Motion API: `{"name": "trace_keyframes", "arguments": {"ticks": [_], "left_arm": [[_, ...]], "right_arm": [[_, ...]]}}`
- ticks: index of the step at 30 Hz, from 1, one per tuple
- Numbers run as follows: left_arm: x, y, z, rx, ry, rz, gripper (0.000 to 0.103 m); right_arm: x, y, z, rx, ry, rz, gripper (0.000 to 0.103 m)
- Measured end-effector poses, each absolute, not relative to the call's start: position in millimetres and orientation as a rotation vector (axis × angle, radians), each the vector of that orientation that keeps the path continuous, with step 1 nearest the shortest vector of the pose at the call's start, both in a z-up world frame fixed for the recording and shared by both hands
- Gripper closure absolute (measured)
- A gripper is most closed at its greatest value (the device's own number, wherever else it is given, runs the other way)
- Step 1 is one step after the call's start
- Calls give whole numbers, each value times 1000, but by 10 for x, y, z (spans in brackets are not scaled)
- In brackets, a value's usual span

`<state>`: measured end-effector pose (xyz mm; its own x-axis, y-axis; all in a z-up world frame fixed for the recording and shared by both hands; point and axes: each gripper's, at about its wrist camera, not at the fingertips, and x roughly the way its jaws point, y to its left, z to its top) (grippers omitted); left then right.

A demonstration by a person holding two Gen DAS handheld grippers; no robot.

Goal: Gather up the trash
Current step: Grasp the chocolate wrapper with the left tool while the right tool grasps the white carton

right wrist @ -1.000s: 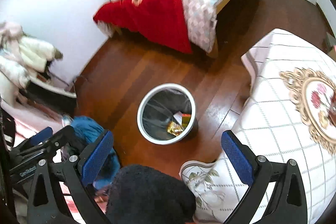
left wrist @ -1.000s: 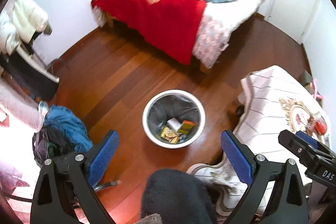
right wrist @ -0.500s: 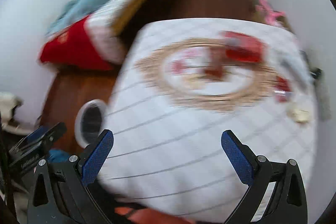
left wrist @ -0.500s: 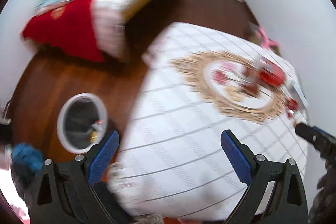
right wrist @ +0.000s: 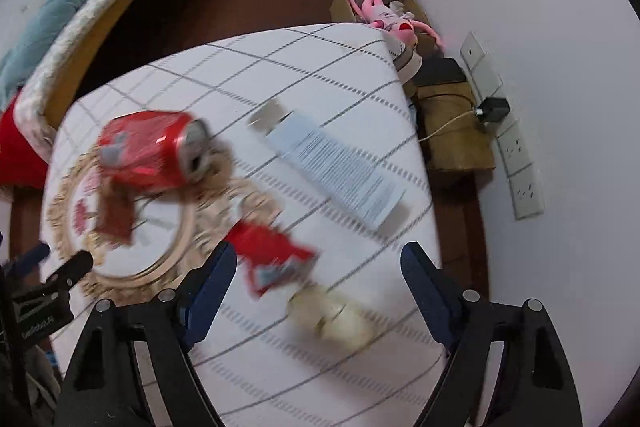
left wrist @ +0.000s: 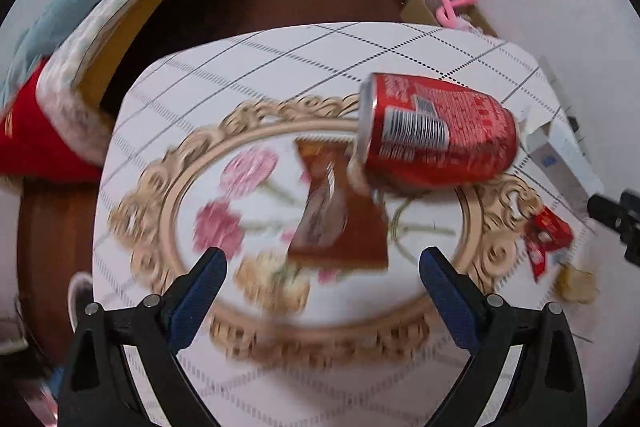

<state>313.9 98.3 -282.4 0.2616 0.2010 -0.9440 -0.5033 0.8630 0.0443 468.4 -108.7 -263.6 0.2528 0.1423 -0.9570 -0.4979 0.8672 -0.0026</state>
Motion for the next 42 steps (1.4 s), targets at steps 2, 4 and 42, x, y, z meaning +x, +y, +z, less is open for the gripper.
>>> {"name": "trace_keyframes", "arguments": {"ticks": [2,4,42], "left_arm": [[3276,999,-2922,-267,1237,468,5],[3386,1006,-3013,-237,1262,458,5],[2890,1106,-2925,-350,1198,472,81]], "right_arm": [[4821,-980,-2717,-384,1239,437,17],[4952,-883,-2802,-428,1238,431,17],[4839,-709,-3123,-337,1321,444,63]]}}
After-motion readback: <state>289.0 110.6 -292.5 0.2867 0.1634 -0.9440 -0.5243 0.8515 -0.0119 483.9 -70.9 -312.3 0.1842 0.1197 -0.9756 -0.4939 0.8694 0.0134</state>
